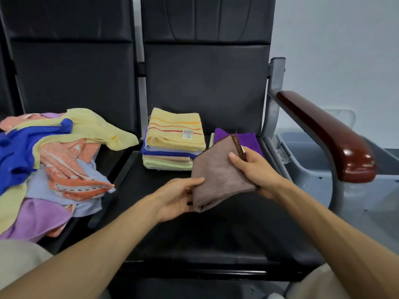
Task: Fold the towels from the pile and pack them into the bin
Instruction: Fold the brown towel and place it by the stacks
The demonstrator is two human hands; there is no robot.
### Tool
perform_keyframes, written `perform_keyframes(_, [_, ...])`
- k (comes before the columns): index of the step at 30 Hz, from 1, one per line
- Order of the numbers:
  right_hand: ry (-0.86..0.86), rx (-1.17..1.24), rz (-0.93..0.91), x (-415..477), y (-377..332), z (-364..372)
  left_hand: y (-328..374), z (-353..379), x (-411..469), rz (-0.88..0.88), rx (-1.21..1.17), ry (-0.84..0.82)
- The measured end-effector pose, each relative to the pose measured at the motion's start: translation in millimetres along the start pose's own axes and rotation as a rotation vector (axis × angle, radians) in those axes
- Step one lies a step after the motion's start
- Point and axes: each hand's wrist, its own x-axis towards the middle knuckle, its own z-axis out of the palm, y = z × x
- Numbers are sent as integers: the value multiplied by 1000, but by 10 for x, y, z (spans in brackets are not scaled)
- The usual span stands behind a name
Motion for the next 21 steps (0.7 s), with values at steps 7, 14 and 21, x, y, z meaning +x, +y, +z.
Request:
perform_keyframes(7, [251, -158, 50, 241, 125, -414, 398, 388, 498, 389, 535, 277])
perform_keyframes(14, [459, -378, 1, 908, 258, -681, 729, 700, 1178, 610, 724, 369])
perform_keyframes(21, [431, -559, 93, 1247, 691, -672, 555, 660, 1770, 437, 938, 433])
